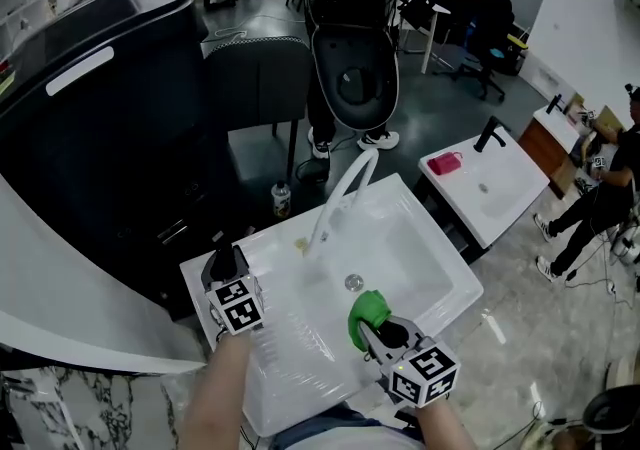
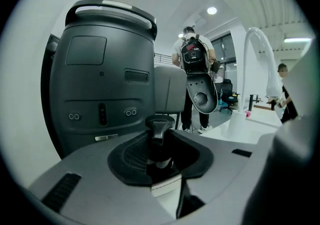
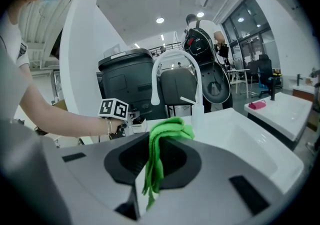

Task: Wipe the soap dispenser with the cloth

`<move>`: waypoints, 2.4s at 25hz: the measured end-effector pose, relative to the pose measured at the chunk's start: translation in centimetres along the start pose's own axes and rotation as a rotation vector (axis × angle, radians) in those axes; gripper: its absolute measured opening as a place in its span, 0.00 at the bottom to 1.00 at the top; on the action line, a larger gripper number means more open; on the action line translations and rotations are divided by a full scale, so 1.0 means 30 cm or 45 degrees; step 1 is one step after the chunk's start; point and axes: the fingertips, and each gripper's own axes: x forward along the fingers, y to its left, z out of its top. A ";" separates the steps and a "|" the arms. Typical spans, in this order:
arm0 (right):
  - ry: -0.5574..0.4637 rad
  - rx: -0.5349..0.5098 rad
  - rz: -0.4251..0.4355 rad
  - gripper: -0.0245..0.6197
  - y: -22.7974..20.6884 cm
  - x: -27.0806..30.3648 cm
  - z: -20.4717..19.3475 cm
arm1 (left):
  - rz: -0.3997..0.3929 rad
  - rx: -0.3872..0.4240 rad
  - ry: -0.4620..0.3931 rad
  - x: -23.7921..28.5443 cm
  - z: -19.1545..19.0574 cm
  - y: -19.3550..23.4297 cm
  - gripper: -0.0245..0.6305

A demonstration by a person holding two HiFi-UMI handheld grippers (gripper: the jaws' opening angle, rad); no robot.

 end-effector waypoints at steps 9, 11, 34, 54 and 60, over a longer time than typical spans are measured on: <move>-0.067 -0.019 0.047 0.11 0.009 -0.002 0.058 | -0.169 0.070 0.088 -0.084 -0.056 -0.038 0.36; -0.087 -0.015 0.059 0.11 0.012 -0.003 0.072 | -0.159 0.066 0.096 -0.121 -0.070 -0.016 0.37; -0.467 -0.295 0.027 0.11 0.007 -0.069 0.392 | -0.289 0.208 -0.541 -0.705 0.384 -0.064 0.06; -0.591 -0.503 -0.061 0.11 0.099 -0.150 0.463 | -0.290 0.281 -0.684 -0.831 0.461 -0.109 0.06; -0.580 -0.466 -0.074 0.11 0.083 -0.139 0.435 | -0.290 0.288 -0.684 -0.827 0.457 -0.106 0.06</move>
